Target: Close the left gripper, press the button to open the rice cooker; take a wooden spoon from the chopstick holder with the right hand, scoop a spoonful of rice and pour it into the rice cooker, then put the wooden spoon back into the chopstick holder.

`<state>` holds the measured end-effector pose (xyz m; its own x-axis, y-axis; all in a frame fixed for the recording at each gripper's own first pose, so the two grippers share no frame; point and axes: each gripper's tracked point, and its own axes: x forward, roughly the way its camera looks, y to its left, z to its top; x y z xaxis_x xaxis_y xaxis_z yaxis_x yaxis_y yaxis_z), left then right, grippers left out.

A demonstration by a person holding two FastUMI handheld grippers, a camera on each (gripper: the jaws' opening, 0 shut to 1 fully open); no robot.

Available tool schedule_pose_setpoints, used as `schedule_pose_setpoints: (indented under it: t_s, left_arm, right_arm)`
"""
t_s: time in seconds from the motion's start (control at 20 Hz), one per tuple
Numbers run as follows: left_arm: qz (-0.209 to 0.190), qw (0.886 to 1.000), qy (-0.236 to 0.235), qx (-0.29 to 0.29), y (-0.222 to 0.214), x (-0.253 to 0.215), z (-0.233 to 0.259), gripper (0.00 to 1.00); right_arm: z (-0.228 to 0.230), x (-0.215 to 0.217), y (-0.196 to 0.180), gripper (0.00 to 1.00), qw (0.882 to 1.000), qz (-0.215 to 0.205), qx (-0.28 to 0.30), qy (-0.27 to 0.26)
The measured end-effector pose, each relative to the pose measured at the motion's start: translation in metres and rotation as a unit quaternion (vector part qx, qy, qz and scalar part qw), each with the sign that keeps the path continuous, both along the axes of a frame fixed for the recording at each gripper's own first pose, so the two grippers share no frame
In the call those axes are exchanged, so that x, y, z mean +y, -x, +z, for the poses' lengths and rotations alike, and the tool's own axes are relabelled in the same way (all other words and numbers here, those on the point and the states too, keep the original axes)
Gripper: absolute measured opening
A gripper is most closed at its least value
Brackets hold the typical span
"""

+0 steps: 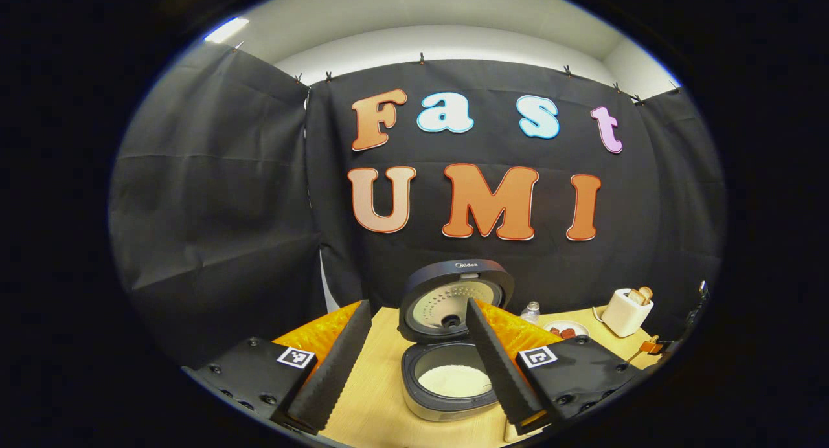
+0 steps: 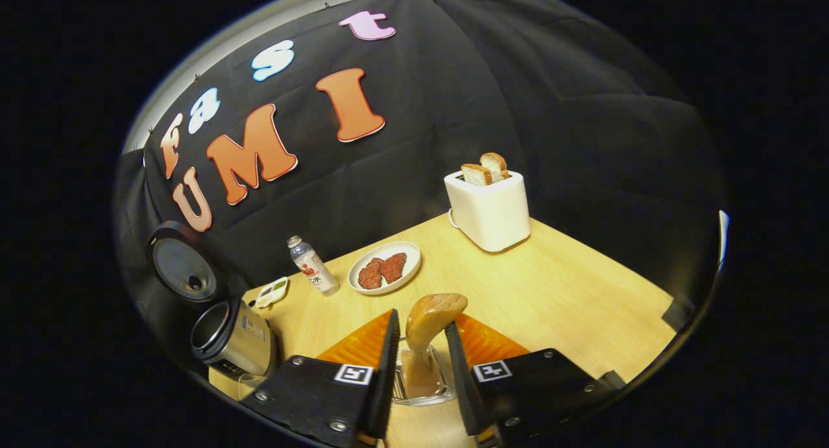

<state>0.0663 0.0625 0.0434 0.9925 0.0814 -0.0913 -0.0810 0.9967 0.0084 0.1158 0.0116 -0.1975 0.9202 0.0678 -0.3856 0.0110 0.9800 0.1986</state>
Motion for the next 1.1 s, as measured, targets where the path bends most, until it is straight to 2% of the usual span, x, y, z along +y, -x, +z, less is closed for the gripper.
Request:
schedule_pose_setpoints:
  t_s: [0.05, 0.1, 0.2, 0.3, 0.4, 0.6, 0.75, 0.95, 1.0, 1.1]
  left_arm:
    - [-0.001, 1.000, 0.000, 0.001, 0.000, -0.003, 0.001, 1.00]
    - [-0.004, 1.000, 0.000, 0.000, -0.003, -0.006, 0.003, 1.00]
    - [-0.010, 1.000, 0.002, 0.000, -0.009, -0.013, 0.007, 1.00]
    - [-0.019, 1.000, 0.004, -0.005, -0.020, -0.023, 0.014, 1.00]
    - [-0.032, 0.999, 0.002, -0.008, -0.041, -0.033, 0.026, 1.00]
    - [-0.061, 0.998, 0.022, -0.023, -0.105, -0.059, 0.059, 1.00]
    - [-0.078, 0.997, 0.017, -0.015, -0.161, -0.075, 0.060, 0.96]
    - [-0.068, 0.996, 0.025, 0.042, -0.228, -0.079, 0.013, 0.96]
    - [-0.061, 0.996, 0.025, 0.060, -0.239, -0.078, -0.003, 0.99]
    - [-0.057, 0.994, 0.035, 0.088, -0.249, -0.075, -0.027, 0.97]
  right_arm:
    - [0.004, -0.004, 0.001, 0.51, 1.000, -0.003, 0.001, 0.013]
    - [0.014, -0.009, 0.004, 0.61, 1.000, -0.006, -0.003, 0.029]
    - [0.035, -0.015, 0.007, 0.91, 0.998, -0.011, -0.014, 0.061]
    - [0.060, -0.018, 0.009, 0.95, 0.995, -0.012, -0.031, 0.090]
    - [0.085, -0.012, 0.013, 0.95, 0.994, -0.003, -0.051, 0.100]
    - [0.115, 0.000, 0.019, 0.95, 0.992, 0.008, -0.075, 0.099]
    - [0.120, 0.000, 0.021, 0.95, 0.991, 0.008, -0.079, 0.103]
    - [0.117, -0.003, 0.021, 0.95, 0.993, 0.002, -0.075, 0.095]
    - [0.116, -0.004, 0.021, 0.95, 0.993, -0.001, -0.072, 0.094]
    - [0.118, -0.007, 0.024, 0.95, 0.993, -0.006, -0.072, 0.093]
